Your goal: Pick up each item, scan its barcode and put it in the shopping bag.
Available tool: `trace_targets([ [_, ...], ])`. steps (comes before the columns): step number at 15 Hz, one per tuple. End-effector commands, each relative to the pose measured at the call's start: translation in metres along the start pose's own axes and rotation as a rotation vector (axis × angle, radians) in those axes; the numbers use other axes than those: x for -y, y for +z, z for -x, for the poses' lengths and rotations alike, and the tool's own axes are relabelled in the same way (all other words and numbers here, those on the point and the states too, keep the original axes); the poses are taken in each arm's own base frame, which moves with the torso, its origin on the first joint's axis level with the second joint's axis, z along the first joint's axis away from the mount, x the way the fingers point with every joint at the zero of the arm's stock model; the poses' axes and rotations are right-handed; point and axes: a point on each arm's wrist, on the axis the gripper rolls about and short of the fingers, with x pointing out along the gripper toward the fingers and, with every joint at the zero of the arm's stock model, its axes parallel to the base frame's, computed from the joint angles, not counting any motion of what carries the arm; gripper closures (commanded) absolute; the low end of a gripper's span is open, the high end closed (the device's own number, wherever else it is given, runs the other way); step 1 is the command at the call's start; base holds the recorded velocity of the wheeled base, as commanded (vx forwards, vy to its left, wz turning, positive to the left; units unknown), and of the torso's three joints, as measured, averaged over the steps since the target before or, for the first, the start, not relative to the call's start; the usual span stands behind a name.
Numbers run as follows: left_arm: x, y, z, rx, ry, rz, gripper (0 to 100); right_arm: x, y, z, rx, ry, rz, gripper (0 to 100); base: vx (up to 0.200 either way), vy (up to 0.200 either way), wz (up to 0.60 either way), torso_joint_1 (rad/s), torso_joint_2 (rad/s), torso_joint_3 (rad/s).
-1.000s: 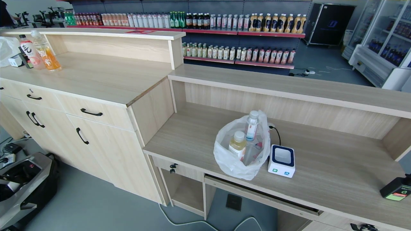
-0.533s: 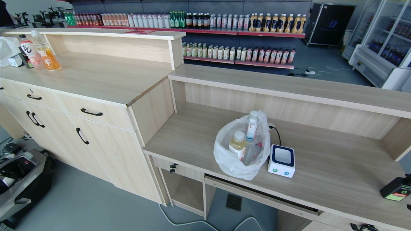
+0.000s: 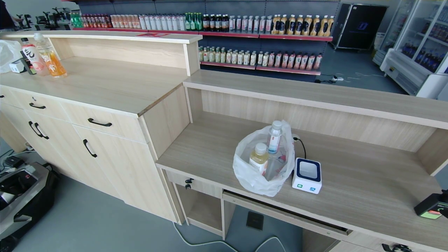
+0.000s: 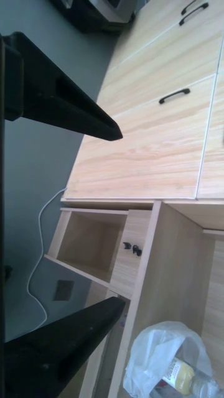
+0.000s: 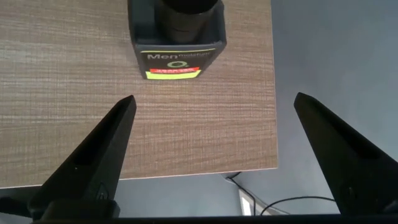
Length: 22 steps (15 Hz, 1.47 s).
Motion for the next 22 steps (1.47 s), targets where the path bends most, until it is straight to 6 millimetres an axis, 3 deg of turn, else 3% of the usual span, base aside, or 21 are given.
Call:
trace_targets([
  [1,0.000,0.000,0.000,0.000,0.000,0.000,0,-0.008,0.003,-0.006,0.003,0.024,0.013,0,0.000,0.000,0.00,0.000,0.00,0.000],
  [13,0.000,0.000,0.000,0.000,0.000,0.000,0,-0.057,0.009,-0.028,-0.008,0.179,0.072,0,0.000,0.000,0.00,0.000,0.00,0.000],
  [18,0.000,0.000,0.000,0.000,0.000,0.000,0,-0.070,0.020,-0.036,0.018,0.207,0.062,0,0.000,0.000,0.00,0.000,0.00,0.000],
  [21,0.000,0.000,0.000,0.000,0.000,0.000,0,-0.075,0.029,-0.018,0.035,0.211,0.078,0,0.000,0.000,0.00,0.000,0.00,0.000],
  [22,0.000,0.000,0.000,0.000,0.000,0.000,0,-0.075,0.043,0.007,0.072,0.194,0.100,0,0.000,0.000,0.00,0.000,0.00,0.000],
])
